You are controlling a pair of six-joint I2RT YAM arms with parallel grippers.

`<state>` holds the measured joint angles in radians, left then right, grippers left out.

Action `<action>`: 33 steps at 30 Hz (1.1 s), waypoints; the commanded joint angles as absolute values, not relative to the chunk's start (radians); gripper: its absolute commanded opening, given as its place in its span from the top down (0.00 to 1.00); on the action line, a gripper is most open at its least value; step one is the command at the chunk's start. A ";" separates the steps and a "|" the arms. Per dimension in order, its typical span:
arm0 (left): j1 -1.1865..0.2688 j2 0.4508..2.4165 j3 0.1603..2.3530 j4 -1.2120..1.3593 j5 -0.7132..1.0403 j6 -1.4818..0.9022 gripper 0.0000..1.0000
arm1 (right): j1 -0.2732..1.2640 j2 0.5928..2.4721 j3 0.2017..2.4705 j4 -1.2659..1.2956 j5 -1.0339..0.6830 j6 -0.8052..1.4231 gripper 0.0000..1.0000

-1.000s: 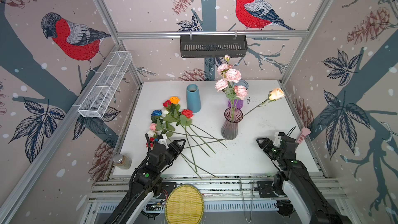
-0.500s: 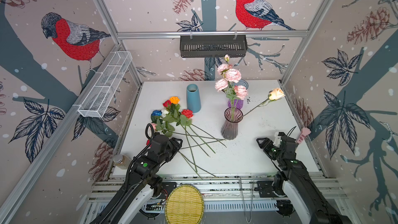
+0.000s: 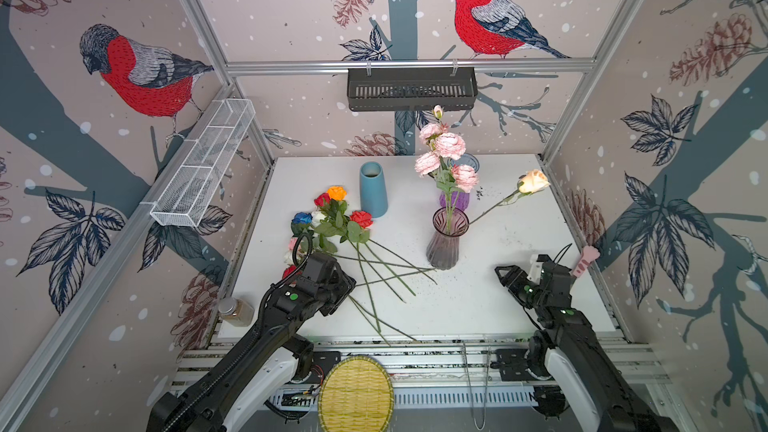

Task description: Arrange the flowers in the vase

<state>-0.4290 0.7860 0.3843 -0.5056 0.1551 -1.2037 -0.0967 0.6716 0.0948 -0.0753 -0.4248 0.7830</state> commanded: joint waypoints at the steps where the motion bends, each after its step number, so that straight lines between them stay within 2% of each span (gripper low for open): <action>1: -0.430 0.837 0.353 -0.400 0.170 -1.195 0.39 | -0.095 0.672 0.094 -0.076 -0.422 0.783 0.37; 6: -0.429 0.966 0.339 -0.295 0.201 -1.173 0.41 | -0.095 0.673 0.093 -0.075 -0.421 0.784 0.37; 13: -0.407 1.041 0.343 -0.100 0.145 -1.077 0.41 | -0.095 0.687 0.095 -0.065 -0.423 0.781 0.37; 18: -0.304 1.122 0.340 0.091 0.238 -0.998 0.41 | -0.095 0.695 0.099 -0.070 -0.418 0.779 0.37; 25: -0.296 1.258 0.413 0.286 0.290 -0.879 0.41 | -0.076 0.689 0.134 -0.124 -0.393 0.776 0.37; 29: -0.294 1.296 0.453 0.272 0.404 -0.824 0.41 | 0.024 0.635 0.191 -0.213 -0.333 0.782 0.37; 33: -0.294 1.197 0.393 0.273 0.495 -0.775 0.41 | 0.214 0.578 0.270 -0.290 -0.216 0.819 0.36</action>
<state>-0.2966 1.2407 0.4179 0.2325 0.4019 -0.8349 0.1406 0.5976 0.2268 -0.2195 -0.3260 0.7891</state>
